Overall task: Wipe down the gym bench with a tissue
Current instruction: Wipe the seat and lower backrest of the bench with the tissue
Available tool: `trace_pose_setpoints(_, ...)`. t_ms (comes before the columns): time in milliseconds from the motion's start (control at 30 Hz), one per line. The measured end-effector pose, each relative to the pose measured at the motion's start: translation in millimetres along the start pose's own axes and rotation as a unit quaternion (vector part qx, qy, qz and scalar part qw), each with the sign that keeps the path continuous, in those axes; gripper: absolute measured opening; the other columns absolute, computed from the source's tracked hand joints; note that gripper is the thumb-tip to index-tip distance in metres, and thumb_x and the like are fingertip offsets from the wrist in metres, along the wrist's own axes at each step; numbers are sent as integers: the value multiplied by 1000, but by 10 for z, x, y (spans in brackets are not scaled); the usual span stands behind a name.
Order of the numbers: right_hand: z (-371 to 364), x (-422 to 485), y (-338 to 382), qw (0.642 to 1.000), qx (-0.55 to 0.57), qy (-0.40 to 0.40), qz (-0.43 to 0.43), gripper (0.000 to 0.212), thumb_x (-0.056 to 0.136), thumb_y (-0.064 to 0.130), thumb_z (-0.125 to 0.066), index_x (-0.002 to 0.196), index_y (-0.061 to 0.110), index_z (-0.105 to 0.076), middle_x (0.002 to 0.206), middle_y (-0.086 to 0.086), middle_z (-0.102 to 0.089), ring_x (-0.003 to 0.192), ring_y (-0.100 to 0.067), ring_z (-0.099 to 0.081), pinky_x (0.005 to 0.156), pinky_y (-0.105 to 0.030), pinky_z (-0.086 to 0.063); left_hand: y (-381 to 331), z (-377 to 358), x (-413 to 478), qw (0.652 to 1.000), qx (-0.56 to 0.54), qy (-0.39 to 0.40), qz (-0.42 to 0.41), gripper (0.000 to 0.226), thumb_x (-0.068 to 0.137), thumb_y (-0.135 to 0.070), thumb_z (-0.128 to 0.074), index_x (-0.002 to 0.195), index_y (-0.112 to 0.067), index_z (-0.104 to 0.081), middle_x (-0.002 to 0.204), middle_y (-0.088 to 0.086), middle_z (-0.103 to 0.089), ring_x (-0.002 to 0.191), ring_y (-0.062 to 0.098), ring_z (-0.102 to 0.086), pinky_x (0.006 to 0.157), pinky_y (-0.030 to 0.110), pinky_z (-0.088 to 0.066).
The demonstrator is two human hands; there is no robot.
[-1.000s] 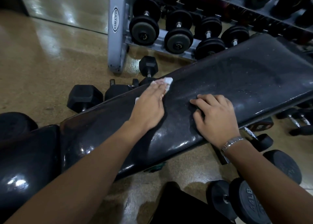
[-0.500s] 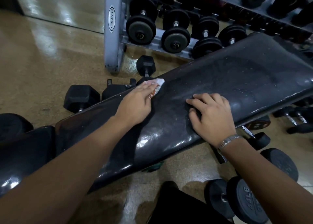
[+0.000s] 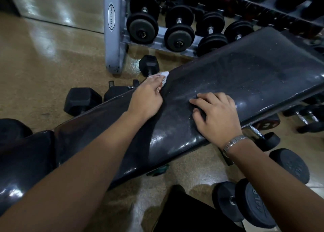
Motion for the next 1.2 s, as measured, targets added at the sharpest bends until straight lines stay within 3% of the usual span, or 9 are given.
trace_pose_setpoints(167,-4,-16,-22,1000,1,0,6,31,91,33,-53,115,28,-72,119,6,-66,106,-25,-54,99,-45,-40,107,89,-494,994,-10,49,-102,58,92,1,-47,143,-24,-56,150,-8,-50,144,1,-37,122,17,-21)
trace_pose_setpoints(367,-10,-20,-13,1000,-1,8,-2,32,91,33,-52,116,28,-71,120,6,-66,107,-24,-53,100,-46,-40,72,16,-124,1000,21,-2,-15,62,88,1,-45,144,-24,-55,152,-2,-49,146,10,-38,120,17,-18)
trace_pose_setpoints(500,2,-19,-11,1000,-2,4,1,31,91,33,-53,116,28,-71,120,6,-66,106,-25,-54,99,-46,-41,66,40,-431,993,3,61,-98,61,89,2,-47,143,-24,-56,151,-4,-50,145,6,-37,120,14,-18)
trace_pose_setpoints(667,18,5,17,1000,-3,14,-6,30,90,32,-54,114,29,-72,117,6,-67,104,-25,-54,98,-44,-41,141,89,-34,999,41,12,-29,64,82,-5,-41,140,-24,-58,150,-2,-52,144,11,-42,122,25,-24)
trace_pose_setpoints(767,43,-1,-5,1000,3,30,-9,33,90,32,-51,115,29,-72,119,7,-67,105,-24,-54,98,-44,-40,-54,-56,-400,994,12,49,-93,65,84,-7,-40,143,-28,-55,153,-5,-49,147,8,-35,122,35,-29)
trace_pose_setpoints(833,81,20,-29,998,11,57,-6,40,89,32,-43,118,30,-71,122,7,-66,107,-23,-54,99,-43,-40,-18,-3,-592,985,5,88,-147,63,86,-4,-42,144,-26,-54,152,-4,-49,147,6,-34,122,25,-25)
trace_pose_setpoints(933,193,86,-25,994,48,97,3,51,84,27,-36,126,29,-67,124,7,-67,108,-22,-54,100,-40,-42,50,28,-299,994,20,56,-90,63,86,-1,-43,144,-23,-54,152,-1,-49,146,10,-37,119,10,-14)
trace_pose_setpoints(1033,340,165,-96,982,139,120,-45,51,85,7,-46,128,28,-64,117,10,-66,110,-13,-55,99,-26,-42,-220,-117,-383,999,8,31,-40,67,83,-12,-35,145,-30,-51,155,-6,-45,149,8,-31,121,40,-31)
trace_pose_setpoints(1200,558,155,-330,996,78,50,-14,40,83,3,-49,111,21,-72,112,4,-70,104,-21,-57,91,-29,-46,-101,-32,-673,986,22,90,-137,67,87,-6,-40,147,-34,-49,155,-8,-45,149,5,-29,117,47,-37)
Point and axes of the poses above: each hand's wrist, its own x-axis towards the middle knuckle, its own z-axis out of the back of the hand, y = z × x, the point moved 3 cm from there along x, towards the middle knuckle
